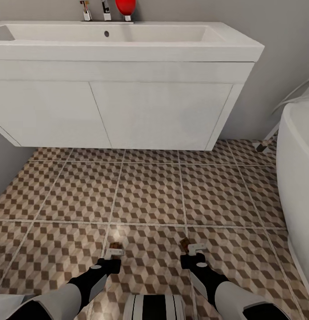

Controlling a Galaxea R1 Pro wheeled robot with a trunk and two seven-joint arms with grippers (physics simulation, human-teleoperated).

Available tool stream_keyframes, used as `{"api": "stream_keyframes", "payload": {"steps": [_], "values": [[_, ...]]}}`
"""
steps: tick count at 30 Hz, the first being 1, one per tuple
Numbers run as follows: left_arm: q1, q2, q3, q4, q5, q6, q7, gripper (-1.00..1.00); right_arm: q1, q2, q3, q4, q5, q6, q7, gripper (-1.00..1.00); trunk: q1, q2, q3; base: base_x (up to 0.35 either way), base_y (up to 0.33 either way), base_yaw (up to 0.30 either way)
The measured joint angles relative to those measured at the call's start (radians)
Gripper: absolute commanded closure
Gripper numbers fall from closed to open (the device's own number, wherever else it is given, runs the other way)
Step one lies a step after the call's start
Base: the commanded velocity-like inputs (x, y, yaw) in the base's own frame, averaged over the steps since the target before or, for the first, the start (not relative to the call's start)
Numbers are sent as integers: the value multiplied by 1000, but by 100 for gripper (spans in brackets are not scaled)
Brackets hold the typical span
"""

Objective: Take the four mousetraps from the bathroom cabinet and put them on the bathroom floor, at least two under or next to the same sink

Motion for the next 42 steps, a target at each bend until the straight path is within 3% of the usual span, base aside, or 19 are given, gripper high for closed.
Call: {"api": "stream_keyframes", "payload": {"steps": [21,38,42], "values": [[0,-1,-3,-17,0,-36,-2,100,0,-1,0,0,0,0,0,100,0,0,0,0,0,0],[0,-34,7,-19,1,-29,84,100,0,-2,-1,0,2,0,0,100,0,0,0,0,0,0],[0,-37,7,-19,2,-29,89,100,0,-3,-3,0,3,-1,1,100,2,-1,-15,0,0,0]]}}
